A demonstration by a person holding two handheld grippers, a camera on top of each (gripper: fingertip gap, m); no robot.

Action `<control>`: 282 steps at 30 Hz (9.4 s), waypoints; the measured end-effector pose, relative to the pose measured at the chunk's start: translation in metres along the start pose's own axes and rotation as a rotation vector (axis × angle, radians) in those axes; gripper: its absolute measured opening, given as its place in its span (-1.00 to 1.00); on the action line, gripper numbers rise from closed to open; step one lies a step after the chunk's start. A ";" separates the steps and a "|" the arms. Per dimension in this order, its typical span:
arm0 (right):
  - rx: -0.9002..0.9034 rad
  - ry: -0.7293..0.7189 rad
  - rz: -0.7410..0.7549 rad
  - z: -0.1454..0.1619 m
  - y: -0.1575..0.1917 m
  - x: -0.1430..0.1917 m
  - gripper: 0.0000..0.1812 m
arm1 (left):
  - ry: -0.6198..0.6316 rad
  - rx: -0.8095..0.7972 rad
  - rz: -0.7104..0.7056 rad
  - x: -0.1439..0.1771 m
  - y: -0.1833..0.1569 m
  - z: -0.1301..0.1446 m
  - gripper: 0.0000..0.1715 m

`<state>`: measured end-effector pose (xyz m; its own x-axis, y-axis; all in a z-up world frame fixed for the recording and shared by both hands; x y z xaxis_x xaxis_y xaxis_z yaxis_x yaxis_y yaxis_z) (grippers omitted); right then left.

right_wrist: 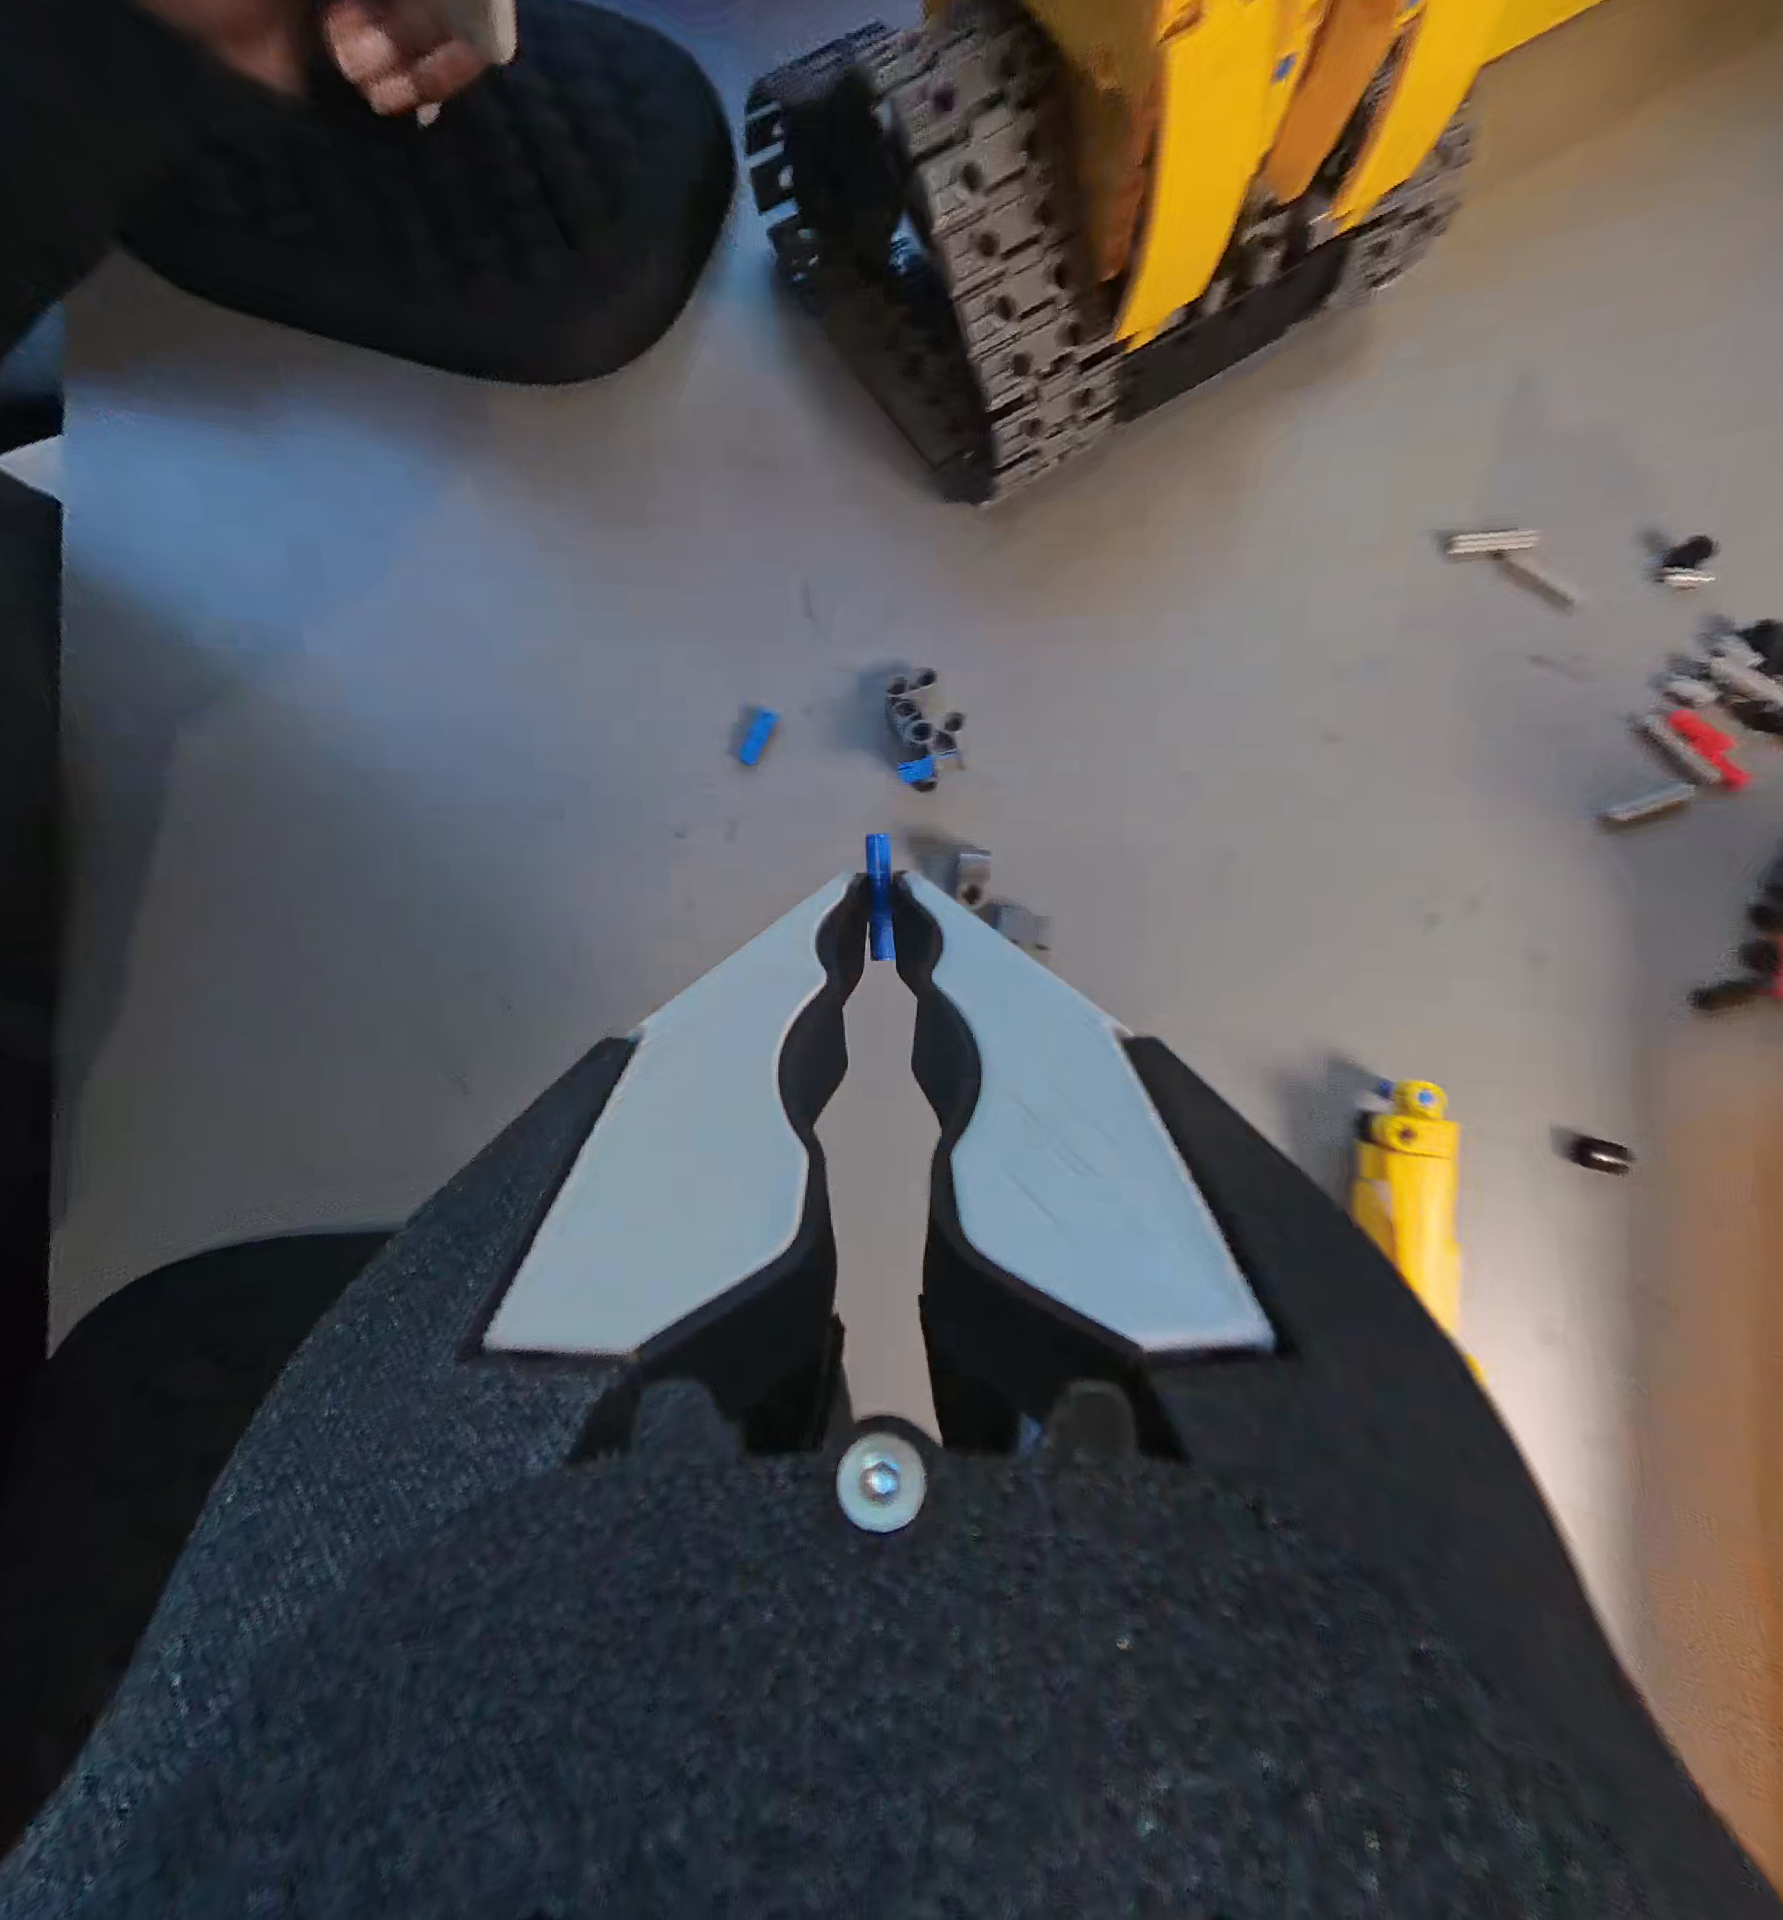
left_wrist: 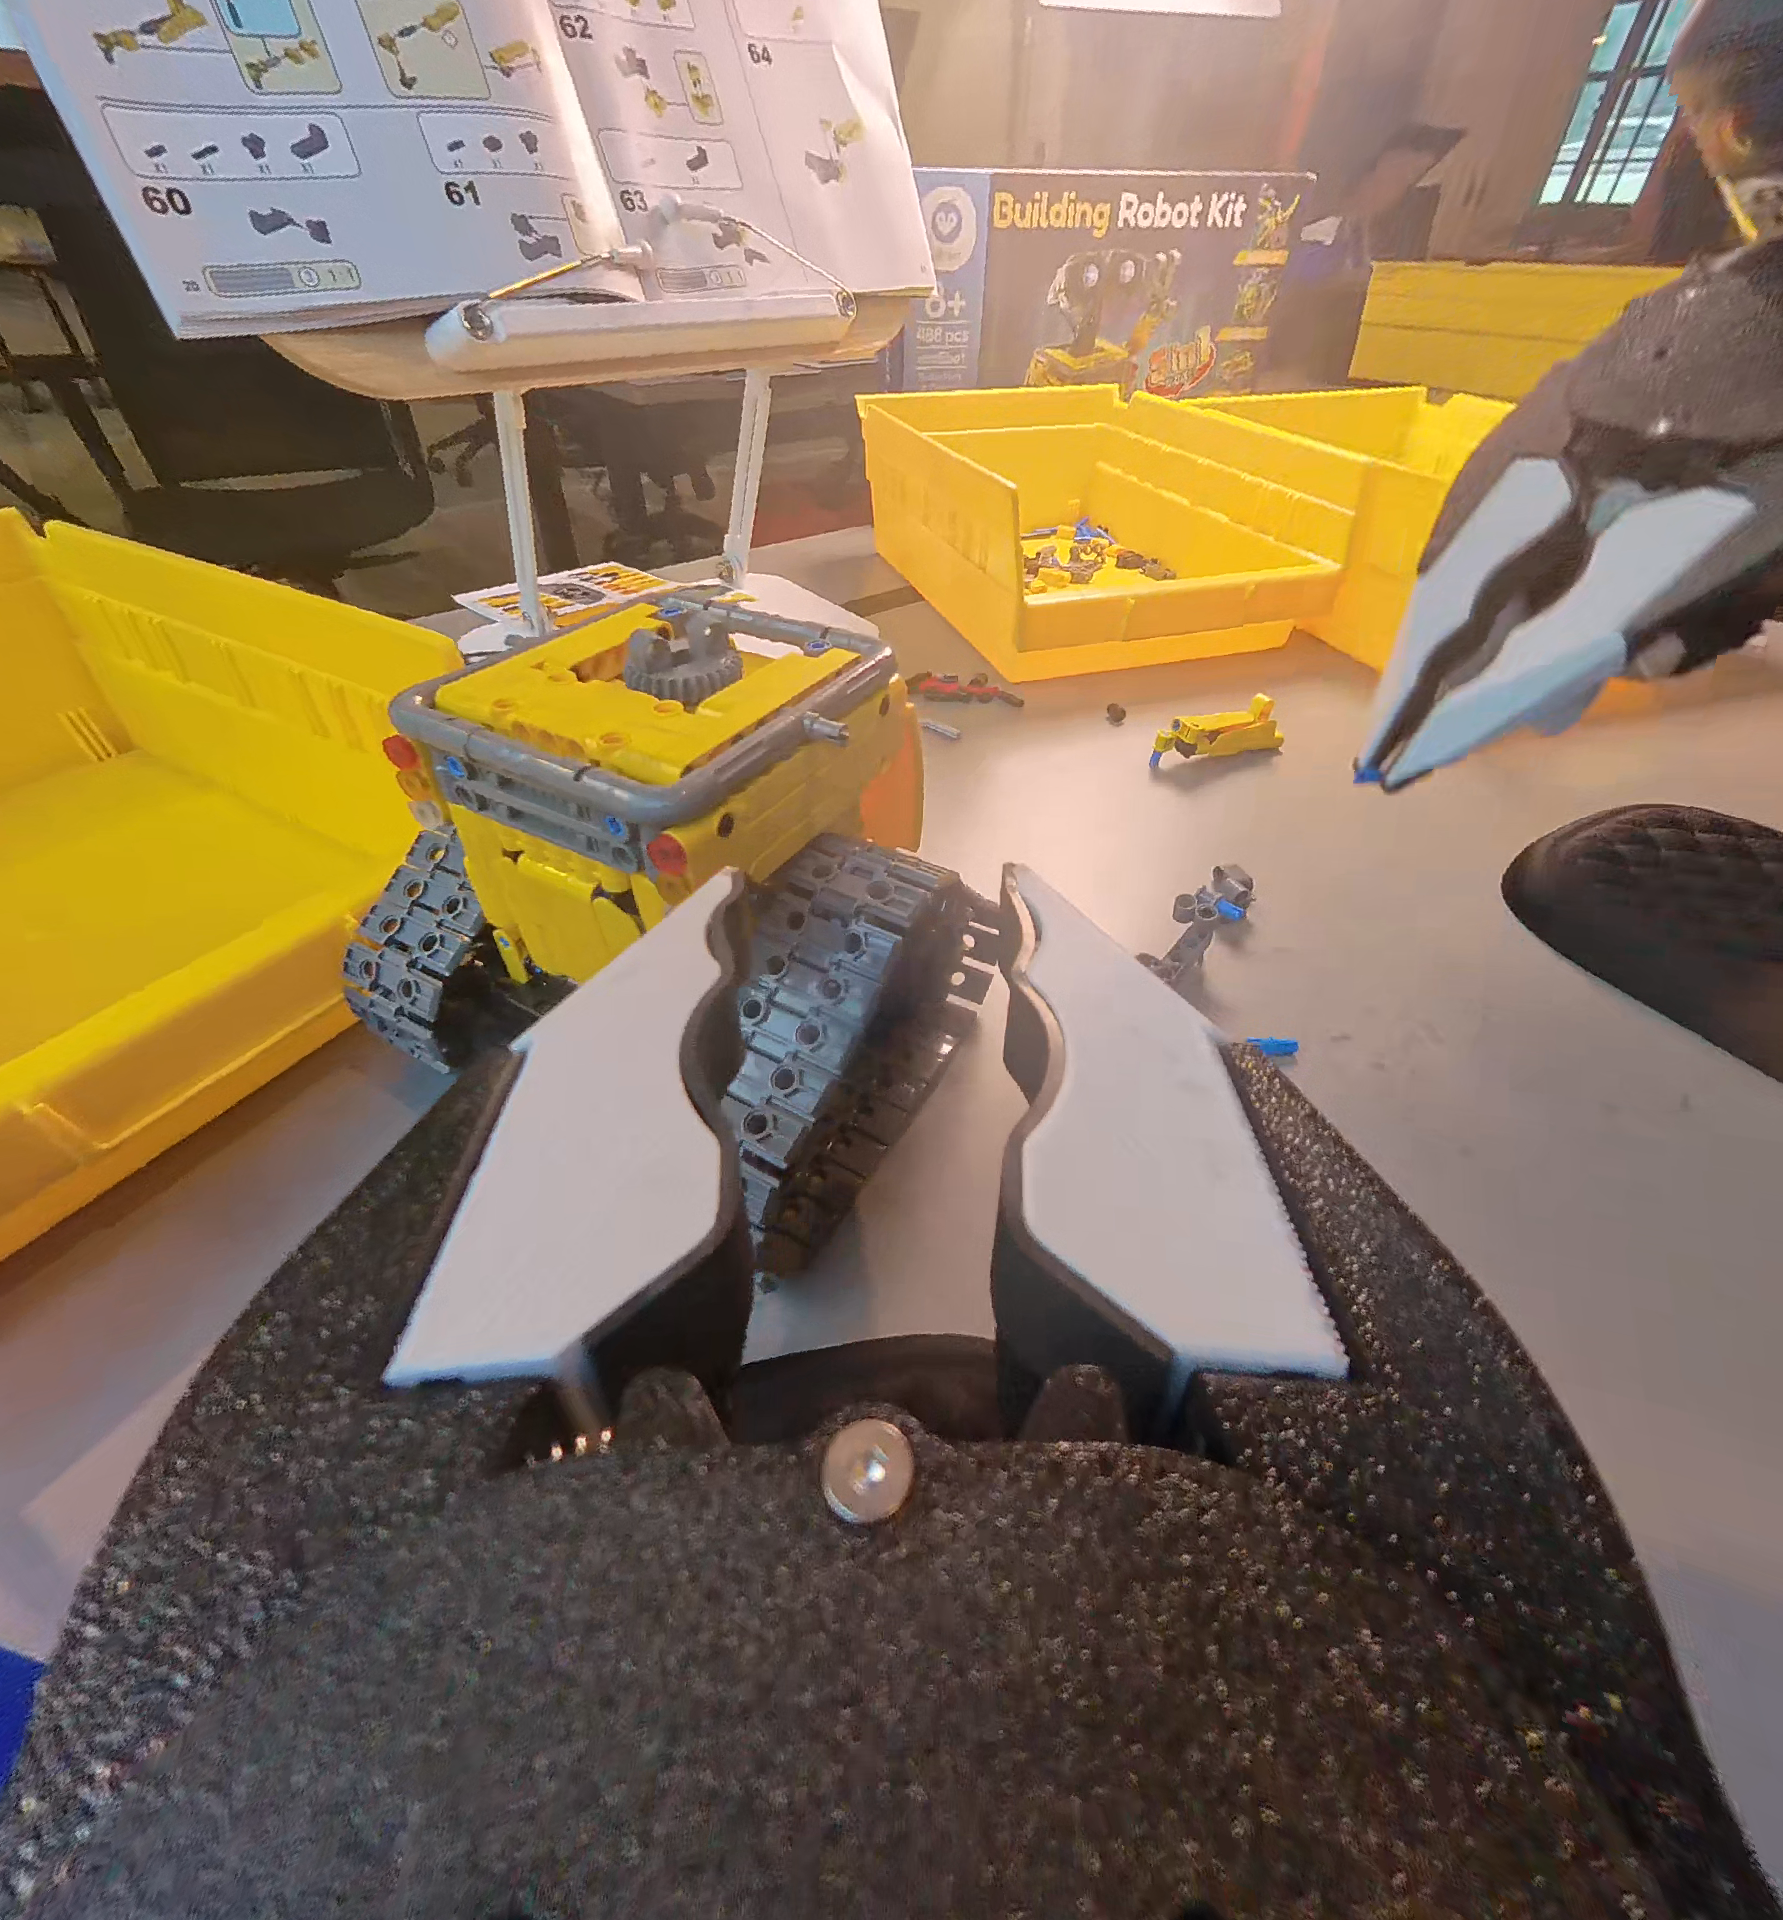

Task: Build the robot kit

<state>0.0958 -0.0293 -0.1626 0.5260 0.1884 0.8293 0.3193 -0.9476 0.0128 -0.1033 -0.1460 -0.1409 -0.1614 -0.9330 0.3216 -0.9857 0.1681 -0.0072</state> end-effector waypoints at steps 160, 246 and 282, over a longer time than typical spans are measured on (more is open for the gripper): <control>0.224 -0.061 0.040 0.013 -0.020 -0.045 -0.76 | 0.033 -0.417 0.271 -0.057 -0.066 -0.011 -0.83; 0.824 -0.026 0.278 -0.019 0.058 -0.078 -0.87 | 0.503 -0.676 0.568 -0.058 -0.106 0.059 -0.92; 0.310 -0.096 0.033 -0.032 0.031 -0.069 -0.96 | 0.442 -0.532 0.504 -0.055 -0.084 0.043 -0.85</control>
<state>0.0438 -0.0795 -0.2017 0.6070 0.1965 0.7700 0.5181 -0.8326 -0.1959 -0.0140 -0.1219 -0.1985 -0.4322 -0.5156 0.7399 -0.6297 0.7599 0.1617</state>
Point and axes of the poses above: each gripper's, where its closed fingertips meet, x back along the fingers, z out of its underside, y = z × x across the jaws, the point moved 4 cm from there along x, back along the fingers, and after that the axes turned 10 degrees about y, right-handed, at the moved point
